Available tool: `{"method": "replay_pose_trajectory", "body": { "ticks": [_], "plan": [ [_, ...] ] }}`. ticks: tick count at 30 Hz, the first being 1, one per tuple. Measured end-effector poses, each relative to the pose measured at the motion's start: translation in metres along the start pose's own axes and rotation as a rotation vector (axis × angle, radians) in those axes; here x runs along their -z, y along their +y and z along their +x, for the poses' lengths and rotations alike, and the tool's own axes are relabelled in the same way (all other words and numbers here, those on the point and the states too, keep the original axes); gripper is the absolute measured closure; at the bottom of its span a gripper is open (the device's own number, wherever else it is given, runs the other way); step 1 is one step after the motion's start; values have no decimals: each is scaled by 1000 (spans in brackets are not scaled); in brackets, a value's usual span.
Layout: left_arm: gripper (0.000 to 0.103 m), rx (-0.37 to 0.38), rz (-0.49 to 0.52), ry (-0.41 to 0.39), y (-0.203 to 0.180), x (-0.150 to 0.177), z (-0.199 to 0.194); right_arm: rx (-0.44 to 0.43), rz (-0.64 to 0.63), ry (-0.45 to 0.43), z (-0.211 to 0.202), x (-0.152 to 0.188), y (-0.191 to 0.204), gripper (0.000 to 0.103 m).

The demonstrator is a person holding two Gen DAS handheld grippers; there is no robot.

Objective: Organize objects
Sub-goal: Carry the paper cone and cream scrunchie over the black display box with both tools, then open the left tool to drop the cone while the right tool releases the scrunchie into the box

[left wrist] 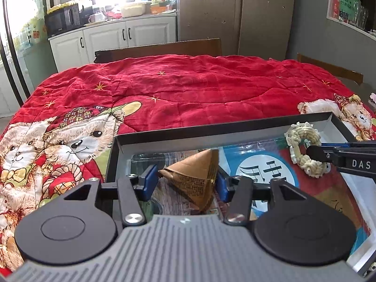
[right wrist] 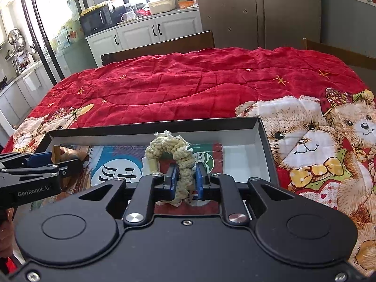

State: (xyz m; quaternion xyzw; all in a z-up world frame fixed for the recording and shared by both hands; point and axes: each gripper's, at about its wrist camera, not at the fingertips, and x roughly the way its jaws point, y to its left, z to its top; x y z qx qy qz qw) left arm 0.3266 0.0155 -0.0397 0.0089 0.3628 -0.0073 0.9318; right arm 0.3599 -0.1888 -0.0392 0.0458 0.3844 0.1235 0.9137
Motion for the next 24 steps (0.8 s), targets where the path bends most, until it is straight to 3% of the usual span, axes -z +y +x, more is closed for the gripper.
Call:
{"method": "replay_pose_trajectory", "body": {
  "ticks": [4,6,7,24],
  "plan": [
    [35,-5,6,-6,-1,0,-2,10,-7,-3,-1,0,2,80],
    [33,-9,11,-10,-1,1,-3,12,-4,-7,-2,1,1,67],
    [30,-10,13,-12,-1,1,-4,13,-2,-11,-3,1,1,65],
    [9,-33,39,-89,-2,0,-45,-10,-42,-43,-37,6,15,63]
  ]
}}
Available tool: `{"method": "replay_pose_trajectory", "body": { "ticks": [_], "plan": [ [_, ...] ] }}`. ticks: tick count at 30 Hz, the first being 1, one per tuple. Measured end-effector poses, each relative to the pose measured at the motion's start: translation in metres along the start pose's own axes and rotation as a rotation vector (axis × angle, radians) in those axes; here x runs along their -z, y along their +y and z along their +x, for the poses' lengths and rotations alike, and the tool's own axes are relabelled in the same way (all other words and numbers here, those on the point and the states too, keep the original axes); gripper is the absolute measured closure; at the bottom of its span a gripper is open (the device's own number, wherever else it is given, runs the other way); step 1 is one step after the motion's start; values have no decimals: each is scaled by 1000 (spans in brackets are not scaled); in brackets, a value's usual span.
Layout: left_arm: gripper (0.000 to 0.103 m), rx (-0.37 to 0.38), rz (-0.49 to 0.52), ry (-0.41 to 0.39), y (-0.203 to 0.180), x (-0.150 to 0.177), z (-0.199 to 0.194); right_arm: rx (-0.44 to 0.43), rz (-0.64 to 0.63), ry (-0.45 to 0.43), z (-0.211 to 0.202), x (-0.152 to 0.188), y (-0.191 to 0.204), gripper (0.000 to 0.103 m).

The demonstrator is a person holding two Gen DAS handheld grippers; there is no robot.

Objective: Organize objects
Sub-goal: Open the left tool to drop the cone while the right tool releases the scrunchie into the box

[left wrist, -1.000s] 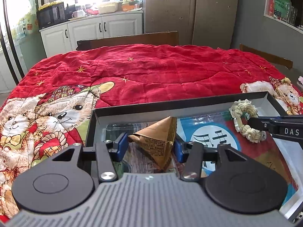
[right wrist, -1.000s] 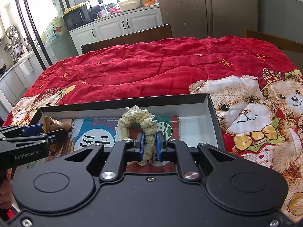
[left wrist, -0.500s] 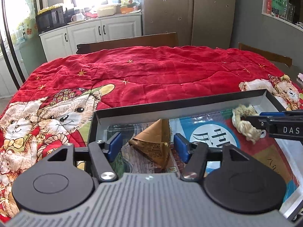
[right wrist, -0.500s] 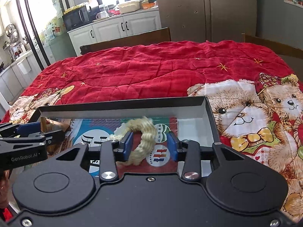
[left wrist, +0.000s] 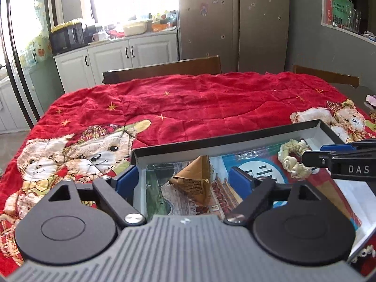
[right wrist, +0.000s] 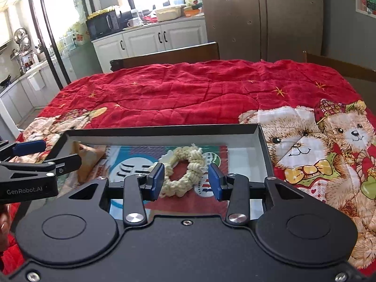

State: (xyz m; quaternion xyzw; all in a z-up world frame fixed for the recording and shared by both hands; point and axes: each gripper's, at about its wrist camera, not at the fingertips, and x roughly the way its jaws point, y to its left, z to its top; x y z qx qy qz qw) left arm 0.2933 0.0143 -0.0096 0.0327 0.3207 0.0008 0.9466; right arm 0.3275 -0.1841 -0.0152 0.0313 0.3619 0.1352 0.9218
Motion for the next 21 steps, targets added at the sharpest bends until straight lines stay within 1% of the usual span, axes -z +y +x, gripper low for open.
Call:
{"method": "replay_pose_trajectory", "body": {
  "ticks": [1,10,17,21],
  "plan": [
    [7,-3,3,-6,0,0,-4,-1,-9,-4,-4,1,2,63],
    [2,-7,20,-47,0,6,-34,-29,-66,-25,-41,10,21,60],
    [2,12,22,-65,3,16,-59,-51,-115,-33,-68,19,35,59],
    [2,11,38,-84,4,22,-77,-59,-124,-48,-85,26,37,59]
  ]
}}
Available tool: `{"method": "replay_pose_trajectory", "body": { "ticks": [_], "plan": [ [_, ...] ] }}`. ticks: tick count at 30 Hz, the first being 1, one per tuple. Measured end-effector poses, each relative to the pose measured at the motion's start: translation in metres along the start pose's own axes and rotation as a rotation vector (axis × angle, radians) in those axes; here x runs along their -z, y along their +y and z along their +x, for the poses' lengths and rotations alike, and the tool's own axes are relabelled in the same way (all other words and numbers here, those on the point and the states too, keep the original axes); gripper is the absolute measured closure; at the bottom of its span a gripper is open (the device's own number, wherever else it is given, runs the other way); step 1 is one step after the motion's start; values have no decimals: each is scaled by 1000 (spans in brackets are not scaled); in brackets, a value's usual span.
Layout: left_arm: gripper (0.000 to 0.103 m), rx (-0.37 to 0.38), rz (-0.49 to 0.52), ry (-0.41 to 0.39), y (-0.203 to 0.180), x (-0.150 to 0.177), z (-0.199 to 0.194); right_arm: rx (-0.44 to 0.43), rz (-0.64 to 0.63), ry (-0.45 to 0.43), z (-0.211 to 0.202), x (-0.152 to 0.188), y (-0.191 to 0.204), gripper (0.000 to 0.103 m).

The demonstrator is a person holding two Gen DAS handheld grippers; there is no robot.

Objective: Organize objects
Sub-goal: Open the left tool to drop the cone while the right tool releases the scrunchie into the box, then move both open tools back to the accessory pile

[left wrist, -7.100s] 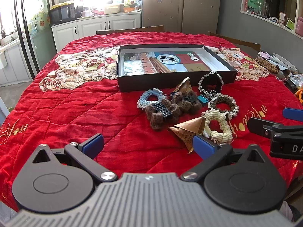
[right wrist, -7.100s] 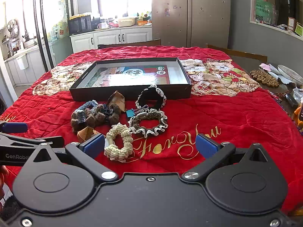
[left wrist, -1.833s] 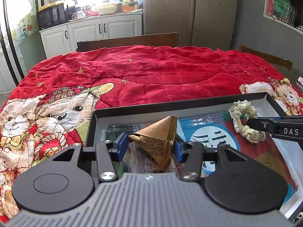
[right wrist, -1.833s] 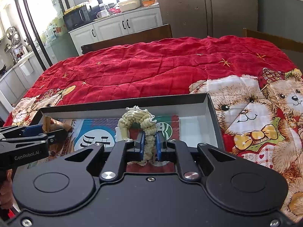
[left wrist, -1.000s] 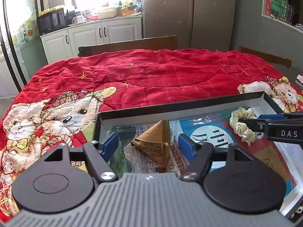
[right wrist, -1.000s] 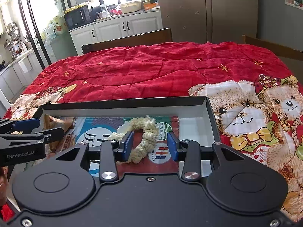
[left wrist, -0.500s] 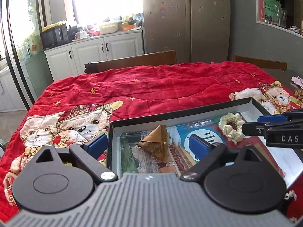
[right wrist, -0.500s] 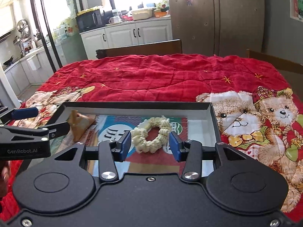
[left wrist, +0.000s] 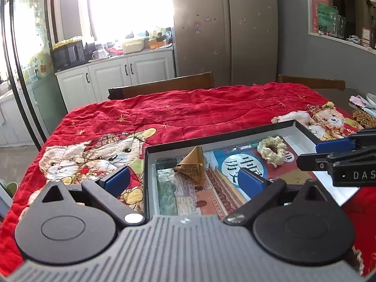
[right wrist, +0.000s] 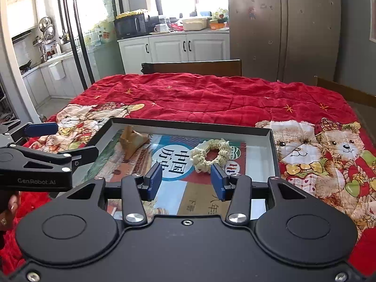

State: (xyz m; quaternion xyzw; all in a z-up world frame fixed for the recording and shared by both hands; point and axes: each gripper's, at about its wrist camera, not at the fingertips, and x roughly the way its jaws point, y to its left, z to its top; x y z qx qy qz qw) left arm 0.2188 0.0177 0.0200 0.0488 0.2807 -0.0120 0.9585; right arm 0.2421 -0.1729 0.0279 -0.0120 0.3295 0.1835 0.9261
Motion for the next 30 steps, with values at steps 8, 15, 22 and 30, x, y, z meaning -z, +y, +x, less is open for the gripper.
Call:
{"method": "replay_pose_trajectory", "body": {
  "ticks": [8,15,22,30],
  "plan": [
    [1,7,18,-37,4,10,-36,-2,-16,2,-25,15,4,59],
    [0,28,42,-48,4,25,-61,1,-32,9,-49,31,6,59],
    [0,65,82,-47,-1,44,-82,36,-62,44,-70,53,9,59],
    [0,122,103,-25,-6,68,-97,51,-55,70,-87,83,5,59]
  ]
}}
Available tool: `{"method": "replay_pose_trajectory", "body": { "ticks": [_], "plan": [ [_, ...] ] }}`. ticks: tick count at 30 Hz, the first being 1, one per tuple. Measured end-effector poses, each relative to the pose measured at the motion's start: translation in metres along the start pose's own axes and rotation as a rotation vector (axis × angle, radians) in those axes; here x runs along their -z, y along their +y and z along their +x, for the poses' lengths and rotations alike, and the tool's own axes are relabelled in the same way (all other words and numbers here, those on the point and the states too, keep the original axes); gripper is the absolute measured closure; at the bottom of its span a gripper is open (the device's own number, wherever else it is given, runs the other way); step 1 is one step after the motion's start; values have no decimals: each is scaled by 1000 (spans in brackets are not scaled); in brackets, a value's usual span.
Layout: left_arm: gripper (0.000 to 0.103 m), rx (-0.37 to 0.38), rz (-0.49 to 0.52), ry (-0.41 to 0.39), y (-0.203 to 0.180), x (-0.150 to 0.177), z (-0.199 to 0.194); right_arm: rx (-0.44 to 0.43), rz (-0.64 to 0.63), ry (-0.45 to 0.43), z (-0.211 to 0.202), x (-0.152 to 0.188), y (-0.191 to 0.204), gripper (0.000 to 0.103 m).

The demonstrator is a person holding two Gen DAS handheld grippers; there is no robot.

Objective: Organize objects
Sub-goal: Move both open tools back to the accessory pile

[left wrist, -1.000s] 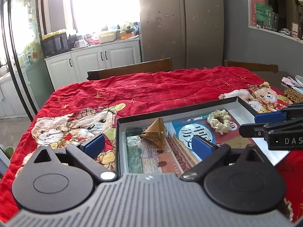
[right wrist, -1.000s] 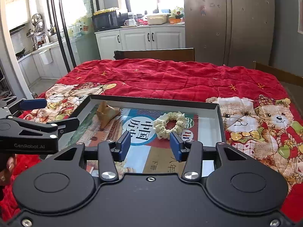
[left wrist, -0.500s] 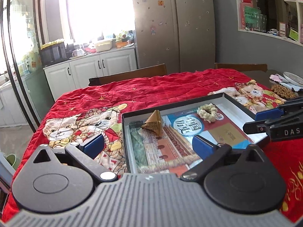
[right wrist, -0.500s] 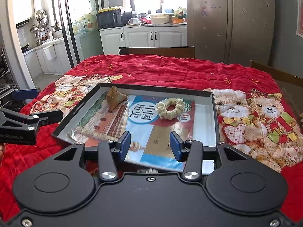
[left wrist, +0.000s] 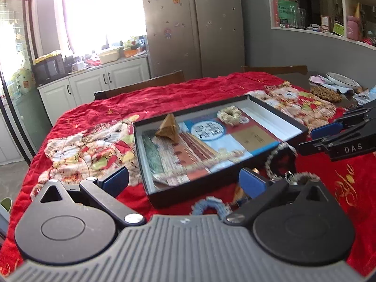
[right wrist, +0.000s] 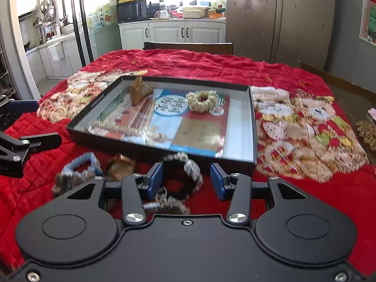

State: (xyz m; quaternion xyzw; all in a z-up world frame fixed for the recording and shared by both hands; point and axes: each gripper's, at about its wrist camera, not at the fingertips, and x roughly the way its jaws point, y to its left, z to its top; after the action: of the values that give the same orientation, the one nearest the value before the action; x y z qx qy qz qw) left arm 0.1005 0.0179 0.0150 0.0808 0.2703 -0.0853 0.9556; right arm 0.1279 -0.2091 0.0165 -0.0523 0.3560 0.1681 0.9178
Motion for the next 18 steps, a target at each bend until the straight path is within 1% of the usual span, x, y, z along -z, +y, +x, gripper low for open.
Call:
{"method": "replay_pose_trajectory", "body": {
  "ticks": [6,12,18],
  "plan": [
    [0,37,3,34,-10,20,-4,12,7,30,-5,23,-3,60],
    [0,74,9,58,-16,36,-7,-3,52,56,-3,46,-6,60],
    [0,111,8,83,-22,49,-5,-19,108,54,1,61,-9,60]
  ]
}}
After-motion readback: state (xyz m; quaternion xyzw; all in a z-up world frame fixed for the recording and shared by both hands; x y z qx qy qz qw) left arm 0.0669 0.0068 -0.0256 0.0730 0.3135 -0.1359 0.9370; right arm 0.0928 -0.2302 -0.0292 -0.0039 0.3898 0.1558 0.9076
